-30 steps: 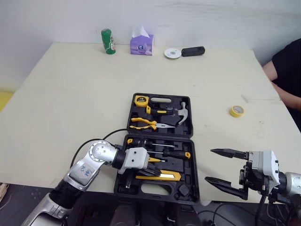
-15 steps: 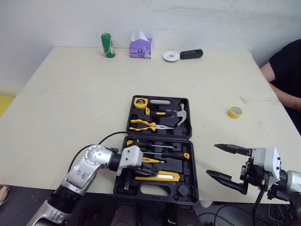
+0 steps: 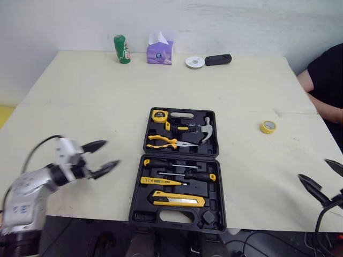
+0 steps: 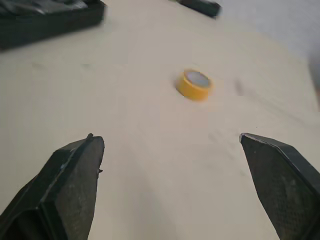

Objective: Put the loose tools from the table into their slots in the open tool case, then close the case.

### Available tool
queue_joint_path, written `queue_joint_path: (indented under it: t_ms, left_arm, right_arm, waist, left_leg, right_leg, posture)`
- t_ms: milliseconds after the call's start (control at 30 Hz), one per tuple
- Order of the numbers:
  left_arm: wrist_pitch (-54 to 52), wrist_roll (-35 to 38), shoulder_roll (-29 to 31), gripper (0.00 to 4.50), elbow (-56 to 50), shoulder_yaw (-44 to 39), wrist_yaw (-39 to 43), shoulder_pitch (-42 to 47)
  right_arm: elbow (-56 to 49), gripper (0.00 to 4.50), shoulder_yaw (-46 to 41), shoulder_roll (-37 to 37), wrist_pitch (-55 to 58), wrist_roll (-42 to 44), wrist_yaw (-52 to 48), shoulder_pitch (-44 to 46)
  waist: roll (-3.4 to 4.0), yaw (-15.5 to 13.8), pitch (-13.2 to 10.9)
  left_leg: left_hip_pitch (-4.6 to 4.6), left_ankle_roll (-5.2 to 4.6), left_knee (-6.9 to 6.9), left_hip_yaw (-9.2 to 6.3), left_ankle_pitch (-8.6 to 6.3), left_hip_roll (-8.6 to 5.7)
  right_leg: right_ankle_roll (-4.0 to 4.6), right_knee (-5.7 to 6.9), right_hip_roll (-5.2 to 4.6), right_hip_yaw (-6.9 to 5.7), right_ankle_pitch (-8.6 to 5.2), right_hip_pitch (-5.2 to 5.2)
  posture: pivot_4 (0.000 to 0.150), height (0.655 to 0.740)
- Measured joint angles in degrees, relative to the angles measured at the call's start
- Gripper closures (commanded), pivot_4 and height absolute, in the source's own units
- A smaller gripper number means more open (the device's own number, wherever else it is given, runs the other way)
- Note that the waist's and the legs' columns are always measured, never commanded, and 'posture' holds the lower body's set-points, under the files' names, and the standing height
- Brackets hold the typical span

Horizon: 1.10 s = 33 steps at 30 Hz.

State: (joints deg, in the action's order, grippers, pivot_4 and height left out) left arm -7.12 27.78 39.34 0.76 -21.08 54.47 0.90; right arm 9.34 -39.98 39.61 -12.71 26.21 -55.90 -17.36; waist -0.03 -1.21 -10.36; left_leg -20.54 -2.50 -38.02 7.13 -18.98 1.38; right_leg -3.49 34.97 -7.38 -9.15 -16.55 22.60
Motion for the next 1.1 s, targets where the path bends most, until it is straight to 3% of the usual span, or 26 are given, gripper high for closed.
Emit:
queue_joint_path:
  t_ms: [233, 400, 533, 633, 867, 1100]
  left_arm:
    - [4.66, -0.23, -0.19, 0.03, 14.15, -17.31, -10.92, -5.95]
    - [7.59, -3.24, -0.19, 0.03, 22.91, -19.73, -19.38, -5.22]
    - [8.06, -3.97, -0.19, 0.03, 24.75, -19.21, -22.54, -2.09]
    - [7.86, -3.81, -0.2, 0.03, 24.07, -18.71, -23.16, -0.92]
    - [4.51, -1.51, -3.1, 0.03, 16.92, -14.23, -21.44, 1.61]
    - [0.84, 3.48, -5.48, 0.03, 5.24, -9.87, -17.77, 5.85]
  right_arm:
    - [18.88, 0.0, -7.29, -0.13, -8.73, -2.34, 9.71, 0.47]
    - [27.99, 0.0, -10.66, -0.12, -12.02, -3.15, 19.84, 1.38]
    - [28.98, 0.0, -10.38, -0.14, -13.2, -3.71, 23.1, 1.31]
    - [27.68, 0.0, -9.92, -1.08, -13.49, -3.65, 24.36, 1.83]
    - [13.42, 0.0, -4.74, -4.15, -6.94, -1.4, 24.84, 5.29]
    - [-1.47, 0.0, 1.68, 2.7, 8.02, 2.11, 20.75, 8.23]
  waist:
    - [0.07, 0.03, -0.08]
    - [0.1, -0.12, -0.09]
    - [0.1, 0.06, -0.1]
    - [0.11, 0.22, -0.1]
    - [0.3, 1.48, -0.2]
    - [0.31, 1.26, -0.28]
  left_leg:
    - [0.01, 0.36, 0.05, 0.01, -0.25, 0.03]
    - [0.01, 0.38, 0.06, 0.01, -0.28, 0.02]
    - [0.01, 0.4, 0.06, 0.01, -0.28, 0.03]
    - [0.02, 0.44, 0.11, 0.03, -0.27, 0.03]
    - [0.07, 0.5, 0.13, 0.08, -0.22, 0.04]
    - [0.03, 0.55, 0.11, 0.1, -0.16, 0.03]
  right_leg:
    - [0.03, -0.04, -0.03, 0.03, -0.02, 0.03]
    - [0.02, -0.05, -0.06, 0.03, -0.02, 0.02]
    - [0.02, -0.05, -0.06, 0.05, -0.02, 0.02]
    - [0.02, -0.05, -0.05, 0.05, -0.02, 0.03]
    - [0.0, 0.04, -0.03, 0.11, -0.01, 0.04]
    - [0.0, 0.05, -0.03, 0.1, -0.01, 0.06]
  posture:
    - [0.15, 0.74]
    - [0.15, 0.74]
    - [0.15, 0.74]
    - [0.15, 0.74]
    - [0.15, 0.74]
    - [0.15, 0.74]
